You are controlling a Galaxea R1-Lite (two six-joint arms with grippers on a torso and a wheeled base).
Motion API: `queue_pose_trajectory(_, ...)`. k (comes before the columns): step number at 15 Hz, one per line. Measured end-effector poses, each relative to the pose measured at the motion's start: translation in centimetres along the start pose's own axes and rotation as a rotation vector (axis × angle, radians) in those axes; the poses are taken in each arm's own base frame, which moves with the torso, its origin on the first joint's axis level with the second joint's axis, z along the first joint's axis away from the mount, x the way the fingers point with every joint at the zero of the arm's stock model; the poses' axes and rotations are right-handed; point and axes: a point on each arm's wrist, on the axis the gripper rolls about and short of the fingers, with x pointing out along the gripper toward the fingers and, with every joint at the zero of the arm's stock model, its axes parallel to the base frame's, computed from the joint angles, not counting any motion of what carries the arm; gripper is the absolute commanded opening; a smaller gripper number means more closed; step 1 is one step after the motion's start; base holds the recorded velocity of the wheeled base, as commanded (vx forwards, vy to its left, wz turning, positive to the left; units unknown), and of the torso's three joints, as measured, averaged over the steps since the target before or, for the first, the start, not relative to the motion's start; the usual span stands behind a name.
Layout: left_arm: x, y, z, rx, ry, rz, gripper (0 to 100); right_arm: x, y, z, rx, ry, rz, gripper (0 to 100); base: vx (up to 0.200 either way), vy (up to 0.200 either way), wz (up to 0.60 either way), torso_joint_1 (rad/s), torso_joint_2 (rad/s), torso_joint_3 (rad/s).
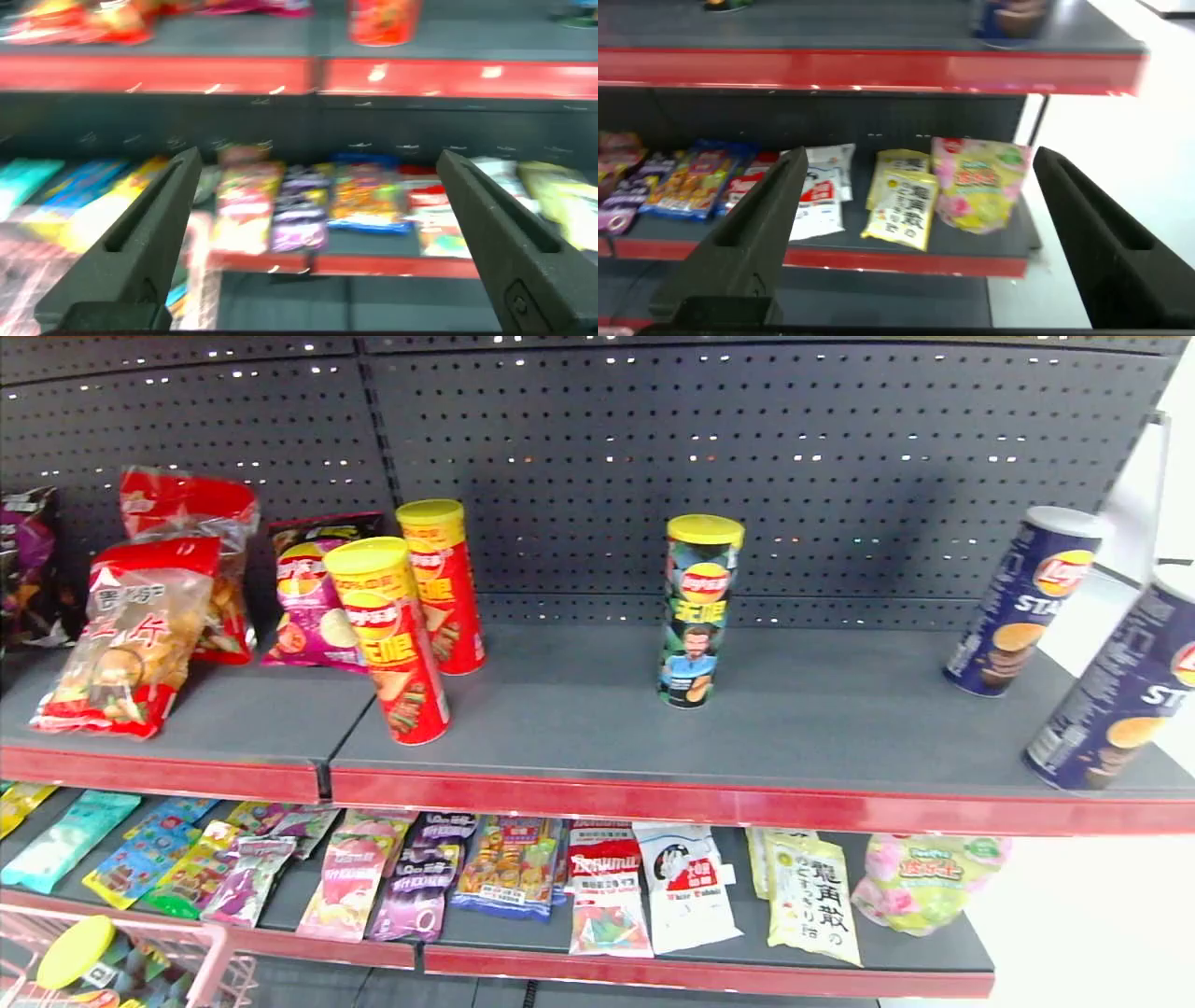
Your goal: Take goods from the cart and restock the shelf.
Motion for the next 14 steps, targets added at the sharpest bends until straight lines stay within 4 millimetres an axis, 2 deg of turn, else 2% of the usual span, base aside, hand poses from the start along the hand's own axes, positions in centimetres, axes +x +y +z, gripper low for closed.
queue_pose_trajectory(8,0.0,0.0,0.01,0.0,-0.001,0.001,100,0.0,0.0,0.0,0.0,0.0,0.001,100,0.0,0.0,0.6,0.003,0.0,0.002)
queue_pose_trajectory(14,0.0,0.0,0.02,0.001,-0.001,0.001,100,0.0,0.0,0.01,0.002,-0.001,0.001,100,0.0,0.0,0.0,-0.014,0.04,0.022)
